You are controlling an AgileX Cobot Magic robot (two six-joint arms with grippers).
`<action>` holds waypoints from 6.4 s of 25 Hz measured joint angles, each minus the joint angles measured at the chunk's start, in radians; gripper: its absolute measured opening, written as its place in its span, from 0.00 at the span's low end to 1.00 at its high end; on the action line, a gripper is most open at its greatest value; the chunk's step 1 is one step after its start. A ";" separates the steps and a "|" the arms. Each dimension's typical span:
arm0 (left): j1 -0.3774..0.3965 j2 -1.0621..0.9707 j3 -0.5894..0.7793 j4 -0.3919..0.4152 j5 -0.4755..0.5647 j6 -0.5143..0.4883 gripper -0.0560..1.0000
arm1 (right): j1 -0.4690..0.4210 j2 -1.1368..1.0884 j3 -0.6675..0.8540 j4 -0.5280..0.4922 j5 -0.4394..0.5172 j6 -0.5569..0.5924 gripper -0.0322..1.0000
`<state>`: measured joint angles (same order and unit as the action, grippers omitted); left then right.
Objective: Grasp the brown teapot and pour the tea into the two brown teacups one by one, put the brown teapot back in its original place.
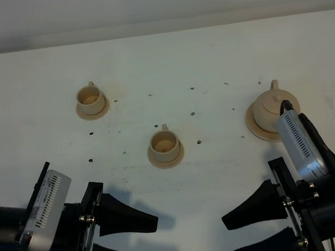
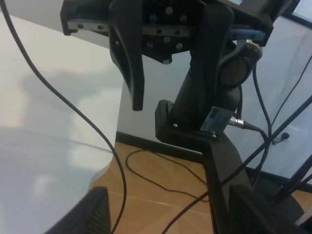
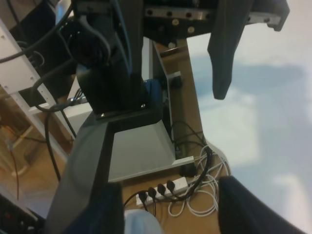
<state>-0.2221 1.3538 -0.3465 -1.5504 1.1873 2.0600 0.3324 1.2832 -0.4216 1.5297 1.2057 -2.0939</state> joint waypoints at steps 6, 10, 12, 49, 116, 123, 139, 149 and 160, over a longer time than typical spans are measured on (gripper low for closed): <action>0.000 0.000 0.000 -0.028 0.000 0.000 0.55 | 0.000 0.000 0.000 0.055 0.000 -0.001 0.48; 0.000 0.000 0.000 -0.029 0.000 0.000 0.55 | 0.000 0.000 0.000 0.063 0.000 -0.001 0.48; 0.000 0.000 0.000 -0.030 0.000 0.000 0.55 | 0.000 0.000 0.000 0.063 0.000 -0.001 0.48; 0.000 -0.488 -0.418 1.062 -0.268 -1.720 0.55 | 0.000 0.002 -0.246 -0.158 -0.164 0.534 0.48; 0.243 -1.359 -0.158 1.533 -0.146 -2.110 0.55 | -0.024 0.253 -0.906 -1.250 -0.436 1.834 0.48; 0.251 -1.359 -0.158 1.533 -0.146 -2.110 0.55 | -0.112 0.405 -1.025 -1.335 -0.297 1.898 0.48; 0.251 -1.359 -0.158 1.533 -0.146 -2.110 0.55 | -0.138 0.785 -1.458 -1.451 -0.008 2.039 0.51; 0.251 -1.359 -0.158 1.533 -0.146 -2.110 0.55 | -0.138 0.814 -1.466 -1.453 0.003 2.145 0.59; 0.251 -1.359 -0.158 1.533 -0.146 -2.110 0.55 | -0.138 0.911 -1.498 -1.451 0.014 2.158 0.60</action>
<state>0.0288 -0.0049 -0.5049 -0.0172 1.0414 -0.0495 0.1941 2.1938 -1.9198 0.0784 1.2199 0.0640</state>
